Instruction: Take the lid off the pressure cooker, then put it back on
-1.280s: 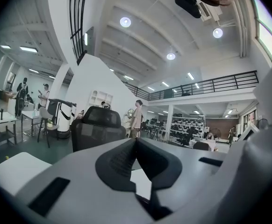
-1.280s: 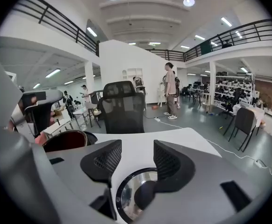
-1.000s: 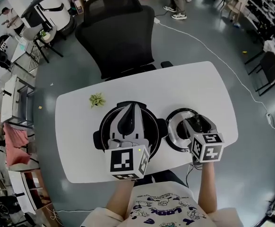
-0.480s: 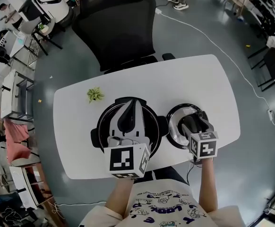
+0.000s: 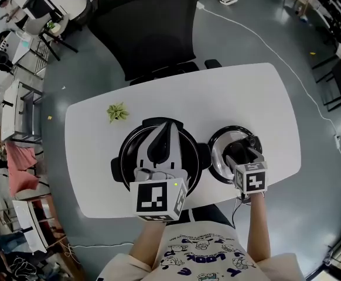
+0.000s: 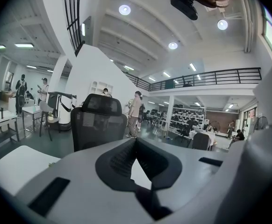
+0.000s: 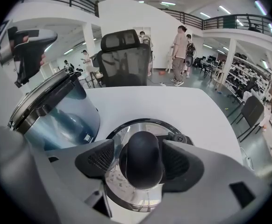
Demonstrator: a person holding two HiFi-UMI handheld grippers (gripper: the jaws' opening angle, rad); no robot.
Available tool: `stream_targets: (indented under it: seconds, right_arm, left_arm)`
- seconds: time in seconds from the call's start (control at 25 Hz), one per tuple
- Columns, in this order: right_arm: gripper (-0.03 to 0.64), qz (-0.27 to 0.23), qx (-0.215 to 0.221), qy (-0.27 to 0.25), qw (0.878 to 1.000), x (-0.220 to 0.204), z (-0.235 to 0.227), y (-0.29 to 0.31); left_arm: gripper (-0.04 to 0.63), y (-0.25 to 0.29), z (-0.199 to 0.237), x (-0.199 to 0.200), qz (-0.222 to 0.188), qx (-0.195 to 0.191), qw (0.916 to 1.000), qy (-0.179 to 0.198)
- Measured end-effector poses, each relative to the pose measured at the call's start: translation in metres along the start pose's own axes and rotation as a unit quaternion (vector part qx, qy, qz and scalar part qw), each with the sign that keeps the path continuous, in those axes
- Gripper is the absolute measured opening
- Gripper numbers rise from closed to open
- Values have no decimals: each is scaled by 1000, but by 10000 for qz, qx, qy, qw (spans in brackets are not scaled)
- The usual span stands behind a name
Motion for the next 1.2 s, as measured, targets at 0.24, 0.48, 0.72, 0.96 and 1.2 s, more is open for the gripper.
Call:
stream_targets:
  seconds: [0.24, 0.48, 0.72, 0.96, 1.2]
  right_arm:
    - [333, 233, -23, -61, 9997, -3, -1, 13]
    - [333, 372, -70, -98, 9992, -8, -4, 23]
    - [319, 442, -133, -123, 9989, -9, -8, 32]
    - [301, 469, -184, -153, 9986, -10, -8, 38]
    - [296, 471, 4, -31, 9989, -10, -10, 40]
  left_arm:
    - [14, 5, 0, -7, 89, -2, 10000, -39]
    - [14, 8, 0, -16, 172, -11, 9998, -79]
    - [14, 12, 0, -22, 245, -17, 9997, -86]
    - [14, 16, 3, -27, 356, 25, 9993, -111]
    - [14, 20, 4, -30, 390, 44, 9991, -143]
Point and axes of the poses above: the fingertips, and each gripper's own axes: y forward along the fingers, z to its left, x out of its top, the point moved 7 cm from there along -y, backward along the fingers, and after that the axes turned 15 degrees about y, right-handed, at the moved point
